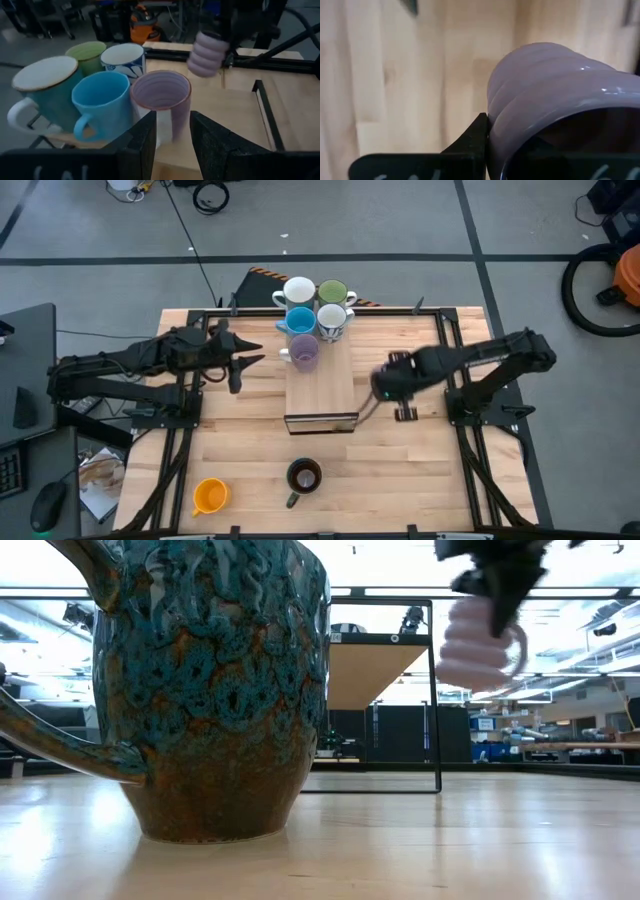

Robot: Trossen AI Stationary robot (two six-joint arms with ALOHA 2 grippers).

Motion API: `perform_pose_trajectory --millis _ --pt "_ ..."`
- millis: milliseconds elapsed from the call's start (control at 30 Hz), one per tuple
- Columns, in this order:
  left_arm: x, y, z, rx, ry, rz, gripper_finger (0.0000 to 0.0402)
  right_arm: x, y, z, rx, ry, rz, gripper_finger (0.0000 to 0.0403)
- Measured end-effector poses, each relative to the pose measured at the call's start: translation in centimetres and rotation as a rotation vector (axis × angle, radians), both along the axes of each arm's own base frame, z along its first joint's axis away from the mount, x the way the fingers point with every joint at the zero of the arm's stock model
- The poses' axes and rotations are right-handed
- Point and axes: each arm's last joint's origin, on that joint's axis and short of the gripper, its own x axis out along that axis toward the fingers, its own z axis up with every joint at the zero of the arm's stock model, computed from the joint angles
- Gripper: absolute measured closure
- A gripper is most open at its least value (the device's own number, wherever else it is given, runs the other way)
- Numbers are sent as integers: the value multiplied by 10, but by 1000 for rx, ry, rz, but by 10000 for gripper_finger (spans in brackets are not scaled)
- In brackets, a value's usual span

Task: Place coffee mugs
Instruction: Put the purple mug aligned with the other purple mug on the shelf

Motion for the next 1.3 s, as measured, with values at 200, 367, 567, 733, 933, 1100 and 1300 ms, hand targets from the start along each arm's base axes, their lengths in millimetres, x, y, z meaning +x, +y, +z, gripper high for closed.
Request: perform_pose_trajectory --millis 200,367,567,733,933,1100,1300 --pt "-7 -2 10 -66 32 15 276 30 -26 35 -24 -69 43 361" --pt "-9 -2 7 -87 63 24 276 59 -41 53 -31 -98 53 361" --pt "-9 -2 5 -86 85 24 276 90 -51 62 28 -109 68 361" --pt "-10 -2 5 -81 93 23 276 114 -60 58 48 -78 66 361" --pt "-11 -2 2 -81 120 23 276 131 -71 50 126 -58 50 361" --pt "-11 -2 1 -82 131 24 276 133 -78 46 149 -40 25 359" --pt "-11 -2 1 -82 130 24 276 135 -81 47 150 -67 26 346"
